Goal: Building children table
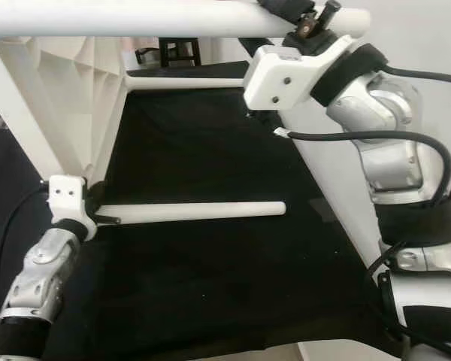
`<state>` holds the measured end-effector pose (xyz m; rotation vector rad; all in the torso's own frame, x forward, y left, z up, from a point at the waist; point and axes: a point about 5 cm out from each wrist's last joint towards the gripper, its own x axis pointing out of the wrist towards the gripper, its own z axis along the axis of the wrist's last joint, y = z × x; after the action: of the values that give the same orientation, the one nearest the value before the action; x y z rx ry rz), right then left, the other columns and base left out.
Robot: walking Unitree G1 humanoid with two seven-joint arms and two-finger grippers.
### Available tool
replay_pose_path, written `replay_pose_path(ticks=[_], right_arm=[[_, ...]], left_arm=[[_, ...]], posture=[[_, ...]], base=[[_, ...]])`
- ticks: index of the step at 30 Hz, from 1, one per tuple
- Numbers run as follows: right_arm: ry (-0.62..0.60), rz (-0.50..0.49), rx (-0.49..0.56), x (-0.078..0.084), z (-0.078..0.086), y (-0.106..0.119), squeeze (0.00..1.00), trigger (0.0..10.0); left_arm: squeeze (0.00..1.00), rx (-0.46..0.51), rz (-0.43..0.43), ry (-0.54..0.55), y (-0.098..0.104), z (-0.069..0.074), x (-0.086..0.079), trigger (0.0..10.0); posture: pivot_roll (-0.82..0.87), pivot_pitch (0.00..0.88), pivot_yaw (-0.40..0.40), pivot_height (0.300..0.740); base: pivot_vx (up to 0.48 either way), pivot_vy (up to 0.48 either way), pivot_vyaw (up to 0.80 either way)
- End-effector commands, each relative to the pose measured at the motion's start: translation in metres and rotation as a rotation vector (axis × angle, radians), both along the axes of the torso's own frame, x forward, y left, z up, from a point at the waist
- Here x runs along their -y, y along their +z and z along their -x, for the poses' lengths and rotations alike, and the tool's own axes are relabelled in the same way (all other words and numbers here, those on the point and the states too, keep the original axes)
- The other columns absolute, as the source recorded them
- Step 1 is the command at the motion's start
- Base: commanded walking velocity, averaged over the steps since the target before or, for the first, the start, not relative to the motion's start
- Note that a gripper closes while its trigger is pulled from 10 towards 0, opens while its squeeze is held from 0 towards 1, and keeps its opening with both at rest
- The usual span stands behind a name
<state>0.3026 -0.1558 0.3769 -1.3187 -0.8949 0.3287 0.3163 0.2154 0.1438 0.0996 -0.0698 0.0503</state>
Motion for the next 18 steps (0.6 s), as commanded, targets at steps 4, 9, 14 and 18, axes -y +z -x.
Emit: replay_pose_path(ticks=[4, 9, 14, 18], right_arm=[[-0.022, -0.102, -0.027, 0.015, -0.003, 0.002, 0.0, 0.0], [-0.19, -0.314, -0.106, 0.046, -0.017, -0.003, 0.0, 0.0], [-0.284, -0.637, -0.269, 0.078, -0.024, -0.025, 0.0, 0.0], [-0.28, -0.791, -0.416, 0.084, -0.026, -0.055, 0.0, 0.0]], left_arm=[[0.0, 0.056, -0.014, 0.291, 0.016, 0.011, -0.067, 10.0], [0.0, 0.248, -0.087, 0.341, 0.077, 0.012, -0.09, 10.0], [0.0, 0.423, -0.186, 0.291, 0.147, 0.012, -0.099, 10.0], [0.0, 0.498, -0.271, 0.236, 0.185, 0.012, -0.1, 10.0]], posture=[[0.01, 0.105, -0.002, 0.74], [0.03, 0.094, -0.014, 0.74], [0.06, 0.077, -0.02, 0.74], [0.09, 0.065, -0.028, 0.74]], base=[[0.0, 0.0, 0.0], [0.0, 0.0, 0.0], [0.0, 0.0, 0.0], [0.0, 0.0, 0.0]])
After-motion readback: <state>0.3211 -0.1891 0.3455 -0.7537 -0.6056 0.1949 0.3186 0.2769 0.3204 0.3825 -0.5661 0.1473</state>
